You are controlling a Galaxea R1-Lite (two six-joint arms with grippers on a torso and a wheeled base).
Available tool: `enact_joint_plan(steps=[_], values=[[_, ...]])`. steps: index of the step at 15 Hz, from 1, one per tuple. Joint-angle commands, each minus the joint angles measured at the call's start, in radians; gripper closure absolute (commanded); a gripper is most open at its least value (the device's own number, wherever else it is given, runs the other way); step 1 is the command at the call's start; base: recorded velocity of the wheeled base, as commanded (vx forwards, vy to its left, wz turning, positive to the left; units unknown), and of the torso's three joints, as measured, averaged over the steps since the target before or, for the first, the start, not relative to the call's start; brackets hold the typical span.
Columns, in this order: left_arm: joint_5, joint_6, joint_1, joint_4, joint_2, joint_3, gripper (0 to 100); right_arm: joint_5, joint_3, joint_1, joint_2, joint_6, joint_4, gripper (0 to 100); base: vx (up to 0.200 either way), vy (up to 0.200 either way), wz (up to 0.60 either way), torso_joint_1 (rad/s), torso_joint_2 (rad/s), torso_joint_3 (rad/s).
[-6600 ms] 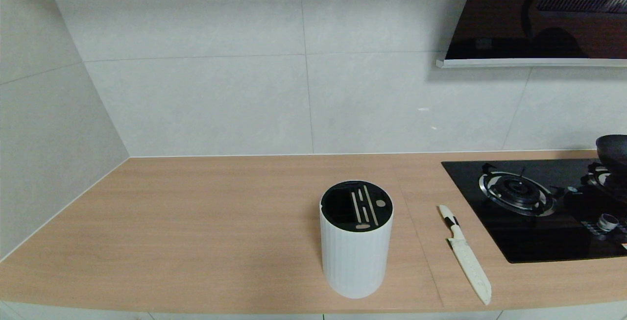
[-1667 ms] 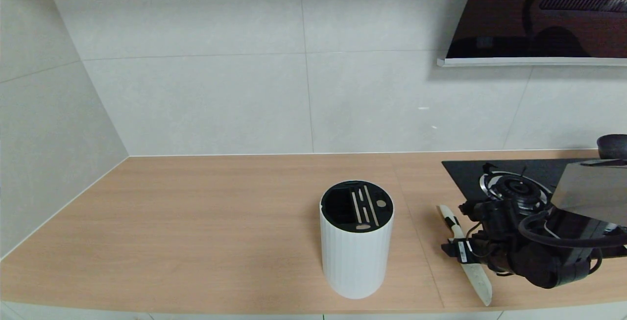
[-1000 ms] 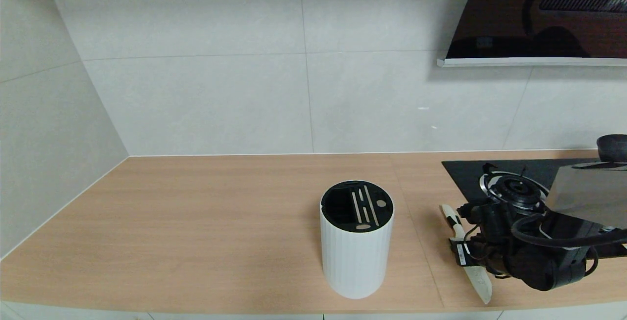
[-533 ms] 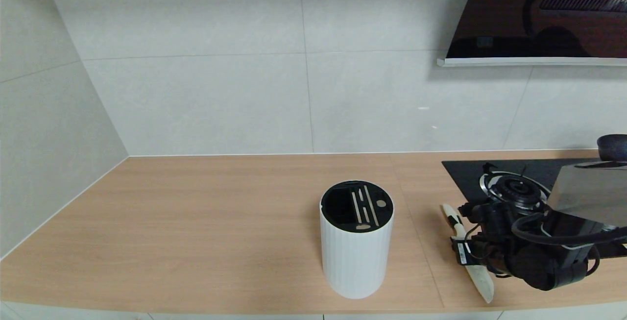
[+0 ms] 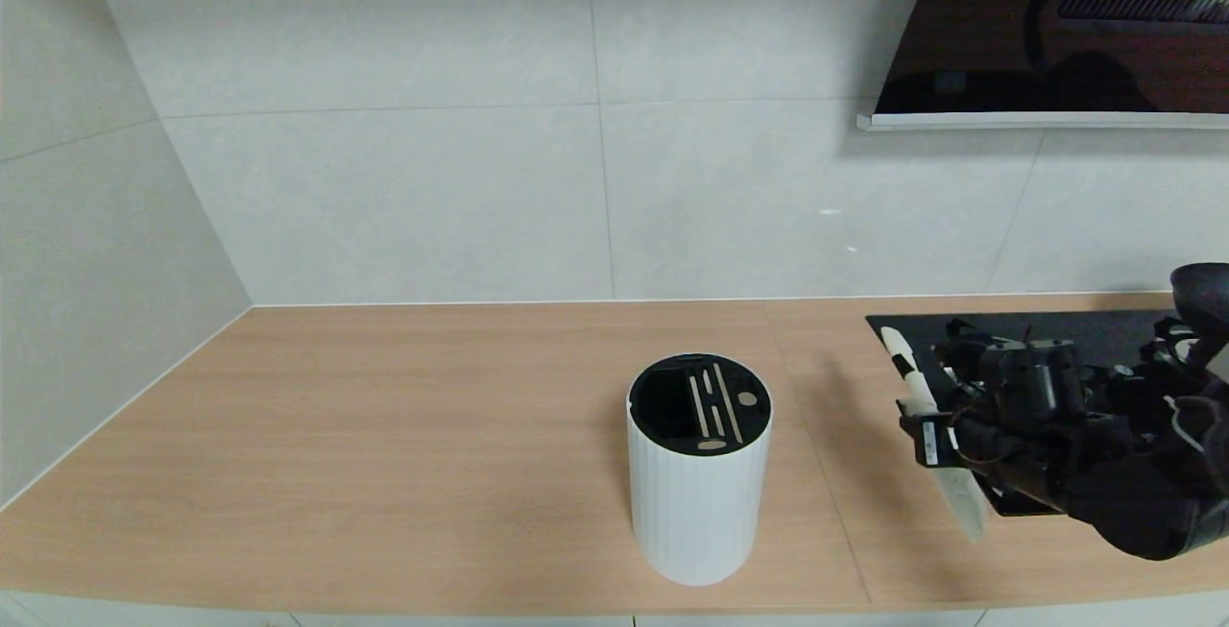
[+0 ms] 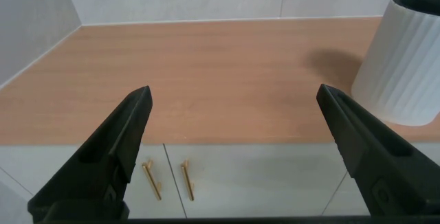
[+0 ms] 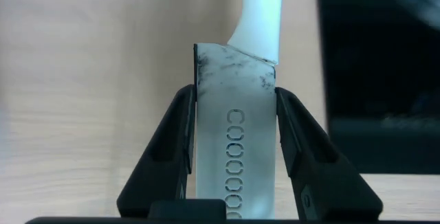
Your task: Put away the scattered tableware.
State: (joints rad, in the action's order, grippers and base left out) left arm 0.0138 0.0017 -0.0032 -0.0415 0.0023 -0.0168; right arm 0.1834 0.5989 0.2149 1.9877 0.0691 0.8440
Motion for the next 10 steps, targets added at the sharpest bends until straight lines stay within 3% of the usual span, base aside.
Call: enact_joint_plan(steps=[1, 2, 3, 4, 5, 7, 8, 9, 10], values=[[-0.012, -0.031, 0.000, -0.020, 0.001, -0.045, 0, 0.001, -0.031, 0.060, -0.191, -0.002, -0.013, 100, 0.000, 0.000, 0.00, 0.000, 0.00, 0.000], [-0.028, -0.034, 0.000, -0.011, 0.001, -0.064, 0, 0.001, -0.034, 0.075, -0.217, -0.002, -0.026, 100, 0.000, 0.000, 0.00, 0.000, 0.00, 0.000], [-0.117, -0.034, -0.001, 0.041, 0.013, -0.094, 0, 0.002, -0.034, 0.110, -0.283, -0.002, -0.076, 100, 0.000, 0.000, 0.00, 0.000, 0.00, 0.000], [-0.253, -0.034, -0.001, 0.107, 0.036, -0.149, 0, 0.002, -0.028, 0.149, -0.354, -0.002, -0.134, 100, 0.000, 0.000, 0.00, 0.000, 0.00, 0.000], [-0.321, -0.034, -0.001, 0.138, 0.070, -0.183, 0, 0.002, -0.022, 0.170, -0.380, -0.002, -0.157, 100, 0.000, 0.000, 0.00, 0.000, 0.00, 0.000], [-0.546, -0.037, -0.003, 0.155, 0.268, -0.293, 0, 0.002, 0.056, 0.224, -0.405, -0.003, -0.206, 100, 0.000, 0.000, 0.00, 0.000, 0.00, 0.000], [-0.598, -0.037, -0.003, 0.153, 0.309, -0.311, 0, 0.002, 0.087, 0.233, -0.405, -0.005, -0.221, 100, 0.000, 0.000, 0.00, 0.000, 0.00, 0.000], [-0.716, -0.039, -0.003, 0.144, 0.441, -0.377, 0, 0.002, 0.153, 0.264, -0.418, -0.009, -0.287, 100, 0.000, 0.000, 0.00, 0.000, 0.00, 0.000], [-0.756, -0.046, -0.003, 0.137, 0.542, -0.445, 0, 0.001, 0.186, 0.294, -0.429, -0.008, -0.330, 100, 0.000, 0.000, 0.00, 0.000, 0.00, 0.000]])
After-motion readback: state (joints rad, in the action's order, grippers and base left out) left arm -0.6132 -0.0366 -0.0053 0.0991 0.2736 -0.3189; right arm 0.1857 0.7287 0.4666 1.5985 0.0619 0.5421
